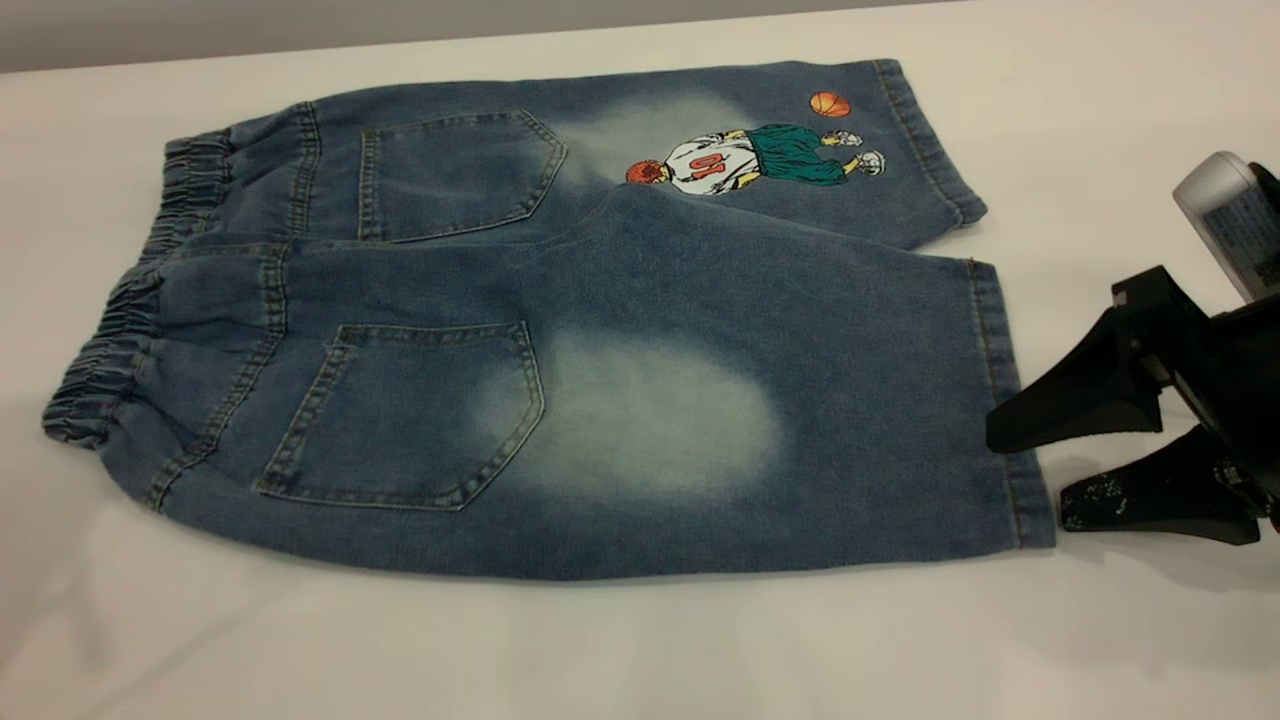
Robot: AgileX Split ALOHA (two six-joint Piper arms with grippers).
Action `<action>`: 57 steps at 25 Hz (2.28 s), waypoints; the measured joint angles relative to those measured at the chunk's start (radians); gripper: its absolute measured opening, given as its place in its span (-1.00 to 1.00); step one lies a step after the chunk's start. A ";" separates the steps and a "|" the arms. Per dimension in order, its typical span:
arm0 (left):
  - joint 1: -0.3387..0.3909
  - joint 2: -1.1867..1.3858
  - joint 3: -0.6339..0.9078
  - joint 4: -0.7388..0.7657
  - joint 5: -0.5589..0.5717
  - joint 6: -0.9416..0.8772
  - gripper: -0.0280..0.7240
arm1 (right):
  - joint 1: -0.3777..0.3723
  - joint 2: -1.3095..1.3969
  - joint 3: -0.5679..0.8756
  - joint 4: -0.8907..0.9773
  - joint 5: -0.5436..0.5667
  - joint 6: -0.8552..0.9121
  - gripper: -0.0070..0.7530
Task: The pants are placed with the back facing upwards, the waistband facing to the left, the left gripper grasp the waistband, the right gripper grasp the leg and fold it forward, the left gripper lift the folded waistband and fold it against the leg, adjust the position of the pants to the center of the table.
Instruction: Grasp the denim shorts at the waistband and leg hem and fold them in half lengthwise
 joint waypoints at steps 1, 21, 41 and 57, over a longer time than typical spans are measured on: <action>0.000 0.000 0.000 0.000 0.000 0.000 0.28 | 0.000 0.000 0.000 0.000 0.000 0.000 0.27; -0.001 0.000 0.000 -0.001 -0.002 0.000 0.28 | 0.050 0.014 0.001 -0.012 0.030 0.000 -0.06; -0.001 0.000 0.000 0.000 0.011 0.000 0.28 | 0.049 -0.106 0.000 -0.084 -0.055 0.000 -0.82; -0.001 0.000 0.000 0.001 0.011 0.000 0.28 | 0.049 -0.089 0.006 -0.197 -0.065 0.048 0.35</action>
